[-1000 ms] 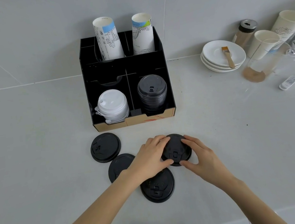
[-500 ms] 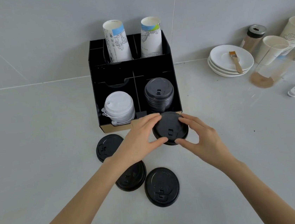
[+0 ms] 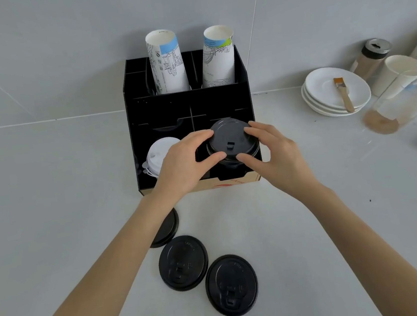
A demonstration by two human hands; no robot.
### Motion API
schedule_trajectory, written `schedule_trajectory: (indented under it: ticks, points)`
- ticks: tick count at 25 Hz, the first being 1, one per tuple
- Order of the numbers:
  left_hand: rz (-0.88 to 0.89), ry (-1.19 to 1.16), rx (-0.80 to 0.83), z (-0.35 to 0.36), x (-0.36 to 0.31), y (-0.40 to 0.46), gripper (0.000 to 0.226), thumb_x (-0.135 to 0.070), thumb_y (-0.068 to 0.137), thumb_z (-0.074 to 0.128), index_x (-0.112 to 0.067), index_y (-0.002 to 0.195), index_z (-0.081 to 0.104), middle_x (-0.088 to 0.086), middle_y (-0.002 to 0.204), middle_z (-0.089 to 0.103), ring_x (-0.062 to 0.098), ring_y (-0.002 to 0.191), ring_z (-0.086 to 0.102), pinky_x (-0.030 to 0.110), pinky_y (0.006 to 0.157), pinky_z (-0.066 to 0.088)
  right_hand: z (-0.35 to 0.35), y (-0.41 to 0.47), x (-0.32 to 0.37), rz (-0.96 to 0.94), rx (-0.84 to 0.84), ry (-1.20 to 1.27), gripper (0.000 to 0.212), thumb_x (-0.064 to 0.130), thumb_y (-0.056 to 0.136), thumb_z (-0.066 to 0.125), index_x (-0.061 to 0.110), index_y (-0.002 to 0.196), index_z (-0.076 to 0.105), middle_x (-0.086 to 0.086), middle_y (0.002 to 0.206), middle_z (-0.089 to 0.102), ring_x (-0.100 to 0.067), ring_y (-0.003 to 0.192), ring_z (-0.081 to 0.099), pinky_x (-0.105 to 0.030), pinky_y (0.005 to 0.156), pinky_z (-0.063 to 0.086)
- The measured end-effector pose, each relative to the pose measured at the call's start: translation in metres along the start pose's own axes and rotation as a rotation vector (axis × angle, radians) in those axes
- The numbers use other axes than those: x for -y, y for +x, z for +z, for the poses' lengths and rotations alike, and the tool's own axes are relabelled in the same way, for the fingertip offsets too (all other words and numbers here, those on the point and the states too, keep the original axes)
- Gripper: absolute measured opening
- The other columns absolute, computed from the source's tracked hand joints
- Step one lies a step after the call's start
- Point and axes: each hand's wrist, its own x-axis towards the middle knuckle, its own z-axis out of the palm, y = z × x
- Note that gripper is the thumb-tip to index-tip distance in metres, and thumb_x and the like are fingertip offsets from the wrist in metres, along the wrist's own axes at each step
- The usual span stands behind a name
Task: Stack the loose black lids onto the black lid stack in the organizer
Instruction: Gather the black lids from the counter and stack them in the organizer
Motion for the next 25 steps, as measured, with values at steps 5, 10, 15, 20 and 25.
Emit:
schedule_trajectory:
  ticks: [5,10,15,20,25]
  points:
    - [-0.027,-0.015,0.012,0.003,0.012,0.020,0.050,-0.025,0.080,0.062,-0.011,0.125,0.045,0.008,0.134,0.051,0.020,0.124,0.045,0.022,0.100,0.030,0.008,0.024,-0.007,0.016,0.029,-0.029,0.051,0.022,0.080,0.064,0.011,0.126,0.045,-0.005,0.141,0.041,-0.017,0.127,0.040,-0.005,0.094,0.019]
    - [-0.038,-0.012,0.017,0.011,0.021,0.032,0.050,-0.023,0.081,0.062,-0.010,0.125,0.045,0.009,0.134,0.050,0.020,0.125,0.044,0.023,0.101,0.031,0.015,0.036,-0.016,0.056,0.081,-0.051,0.053,0.024,0.082,0.061,0.011,0.129,0.041,-0.004,0.143,0.037,-0.017,0.129,0.037,-0.008,0.094,0.020]
    - [-0.046,-0.025,0.020,0.020,0.024,0.037,0.049,-0.024,0.080,0.062,-0.011,0.124,0.046,0.009,0.134,0.051,0.020,0.124,0.046,0.030,0.102,0.037,0.017,0.040,-0.020,0.065,0.126,-0.127,0.054,0.026,0.085,0.056,0.010,0.132,0.035,-0.006,0.146,0.033,-0.019,0.135,0.026,-0.024,0.106,0.022]
    - [-0.041,-0.021,0.027,0.024,0.022,0.037,0.049,-0.024,0.081,0.061,-0.011,0.125,0.045,0.008,0.135,0.050,0.020,0.125,0.044,0.029,0.102,0.036,0.021,0.035,-0.020,0.090,0.127,-0.146,0.055,0.024,0.087,0.053,0.009,0.134,0.031,-0.008,0.148,0.029,-0.023,0.136,0.019,-0.038,0.111,0.022]
    - [-0.037,-0.002,0.018,0.027,0.024,0.032,0.049,-0.022,0.081,0.061,-0.010,0.126,0.044,0.008,0.137,0.048,0.020,0.125,0.044,0.030,0.103,0.037,0.025,0.030,-0.023,0.111,0.121,-0.118,0.058,0.023,0.085,0.056,0.011,0.136,0.029,-0.005,0.149,0.025,-0.023,0.135,0.019,-0.032,0.109,0.023]
